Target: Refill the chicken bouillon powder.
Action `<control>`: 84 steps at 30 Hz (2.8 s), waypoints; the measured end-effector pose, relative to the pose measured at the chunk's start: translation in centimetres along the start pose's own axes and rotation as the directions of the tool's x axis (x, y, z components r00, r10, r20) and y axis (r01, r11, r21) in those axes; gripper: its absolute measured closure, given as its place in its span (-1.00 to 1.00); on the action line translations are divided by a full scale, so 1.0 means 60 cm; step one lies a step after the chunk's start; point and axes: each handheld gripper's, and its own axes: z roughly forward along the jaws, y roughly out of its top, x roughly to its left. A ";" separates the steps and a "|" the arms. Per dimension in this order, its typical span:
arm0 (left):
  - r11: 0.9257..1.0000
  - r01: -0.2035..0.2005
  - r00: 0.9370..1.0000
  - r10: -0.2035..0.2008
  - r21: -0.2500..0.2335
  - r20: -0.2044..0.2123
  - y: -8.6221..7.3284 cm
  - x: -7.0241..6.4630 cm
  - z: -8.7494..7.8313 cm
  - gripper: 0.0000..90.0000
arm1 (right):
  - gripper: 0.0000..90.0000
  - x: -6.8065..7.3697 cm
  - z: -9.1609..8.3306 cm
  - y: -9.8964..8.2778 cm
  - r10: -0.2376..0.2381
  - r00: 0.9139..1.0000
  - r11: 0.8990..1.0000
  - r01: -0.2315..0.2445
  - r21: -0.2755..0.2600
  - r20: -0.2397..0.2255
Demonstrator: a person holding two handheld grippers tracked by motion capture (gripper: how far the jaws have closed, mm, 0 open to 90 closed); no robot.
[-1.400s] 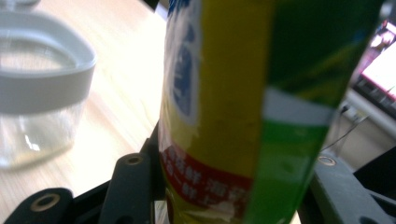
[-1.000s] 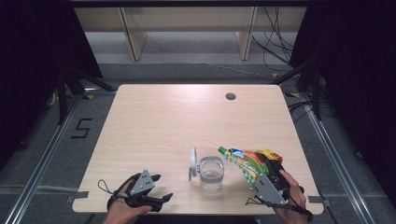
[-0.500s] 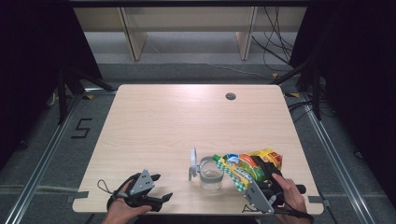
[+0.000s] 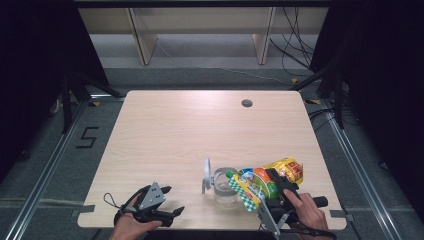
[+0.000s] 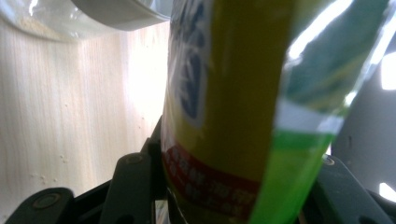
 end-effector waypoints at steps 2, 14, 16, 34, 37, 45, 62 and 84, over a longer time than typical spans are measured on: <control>1.000 -0.013 1.000 0.013 -0.003 -0.011 0.000 0.000 0.000 -0.52 | 0.22 -0.001 -0.001 0.002 -0.022 1.000 1.000 0.022 0.006 0.008; 1.000 0.014 1.000 -0.014 0.002 -0.014 -0.001 -0.003 0.000 -0.52 | 0.23 -0.011 -0.009 0.017 -0.218 0.976 0.975 0.216 0.058 0.030; 1.000 0.012 1.000 -0.012 0.001 -0.014 -0.002 -0.002 0.001 -0.52 | 0.24 -0.012 -0.011 0.017 -0.246 0.969 0.967 0.243 0.070 0.023; 1.000 0.014 1.000 -0.014 0.009 -0.012 -0.003 -0.001 0.003 -0.52 | 0.25 -0.010 -0.005 0.024 -0.406 0.913 0.911 0.401 0.092 0.046; 1.000 0.005 1.000 -0.005 0.004 -0.014 -0.003 -0.001 0.004 -0.52 | 0.25 -0.007 -0.002 0.023 -0.399 0.915 0.915 0.394 0.091 0.057; 1.000 0.028 1.000 -0.028 0.002 -0.012 -0.004 -0.003 0.004 -0.52 | 0.25 -0.016 0.004 0.033 -0.490 0.870 0.870 0.483 0.103 0.055; 1.000 0.017 1.000 -0.017 0.011 -0.019 -0.004 -0.002 0.005 -0.52 | 0.25 -0.014 0.007 0.037 -0.571 0.819 0.818 0.562 0.122 0.057; 1.000 -0.012 1.000 0.012 0.007 -0.010 -0.002 0.000 0.004 -0.52 | 0.26 -0.015 0.011 0.041 -0.602 0.797 0.793 0.592 0.143 0.046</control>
